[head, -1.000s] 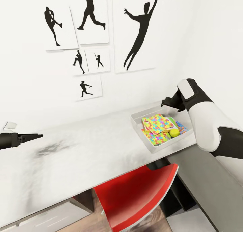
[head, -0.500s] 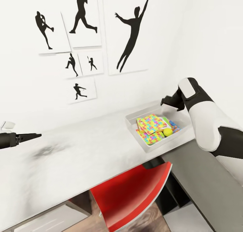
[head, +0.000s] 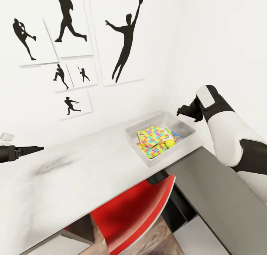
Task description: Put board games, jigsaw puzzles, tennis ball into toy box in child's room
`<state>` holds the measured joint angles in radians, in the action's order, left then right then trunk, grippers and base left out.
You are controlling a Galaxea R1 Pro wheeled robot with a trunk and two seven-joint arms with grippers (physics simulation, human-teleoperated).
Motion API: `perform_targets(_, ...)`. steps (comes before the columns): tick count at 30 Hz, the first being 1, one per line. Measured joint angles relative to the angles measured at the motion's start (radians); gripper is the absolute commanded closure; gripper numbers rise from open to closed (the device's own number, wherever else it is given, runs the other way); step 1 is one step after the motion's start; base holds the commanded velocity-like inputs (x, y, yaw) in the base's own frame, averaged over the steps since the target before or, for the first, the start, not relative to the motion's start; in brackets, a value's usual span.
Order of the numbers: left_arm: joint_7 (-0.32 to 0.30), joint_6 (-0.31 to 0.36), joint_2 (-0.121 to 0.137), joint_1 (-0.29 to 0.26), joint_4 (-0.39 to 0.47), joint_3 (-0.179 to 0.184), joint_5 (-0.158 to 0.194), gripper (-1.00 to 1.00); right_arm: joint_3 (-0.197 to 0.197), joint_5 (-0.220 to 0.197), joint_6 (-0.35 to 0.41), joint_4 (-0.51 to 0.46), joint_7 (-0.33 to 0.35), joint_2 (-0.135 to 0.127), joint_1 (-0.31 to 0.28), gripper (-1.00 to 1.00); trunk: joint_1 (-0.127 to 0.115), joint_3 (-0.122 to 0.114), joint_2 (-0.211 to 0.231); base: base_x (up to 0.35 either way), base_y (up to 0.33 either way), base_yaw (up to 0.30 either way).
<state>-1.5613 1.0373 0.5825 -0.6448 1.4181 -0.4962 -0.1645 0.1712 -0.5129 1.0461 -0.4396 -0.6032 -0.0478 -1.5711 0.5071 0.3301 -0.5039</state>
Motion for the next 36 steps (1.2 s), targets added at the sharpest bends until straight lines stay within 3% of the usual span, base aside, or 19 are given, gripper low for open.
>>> perform_targets(15, 0.0, 0.0, 0.003, 0.0, 0.0, 0.0, 0.0, -1.0, 0.0, 0.0, 0.0, 0.0, 0.0, 0.001, 0.003, -1.0, -0.058, -0.069, 0.105, 0.0, 0.0, -0.17)
perform_targets(36, 0.0, 0.0, 0.018, 0.0, -0.001, -0.001, 0.0, -1.0, -0.001, 0.001, 0.0, 0.0, 0.0, 0.002, 0.007, -1.0, -0.058, -0.1, 0.106, -0.07, 0.034, -0.159)
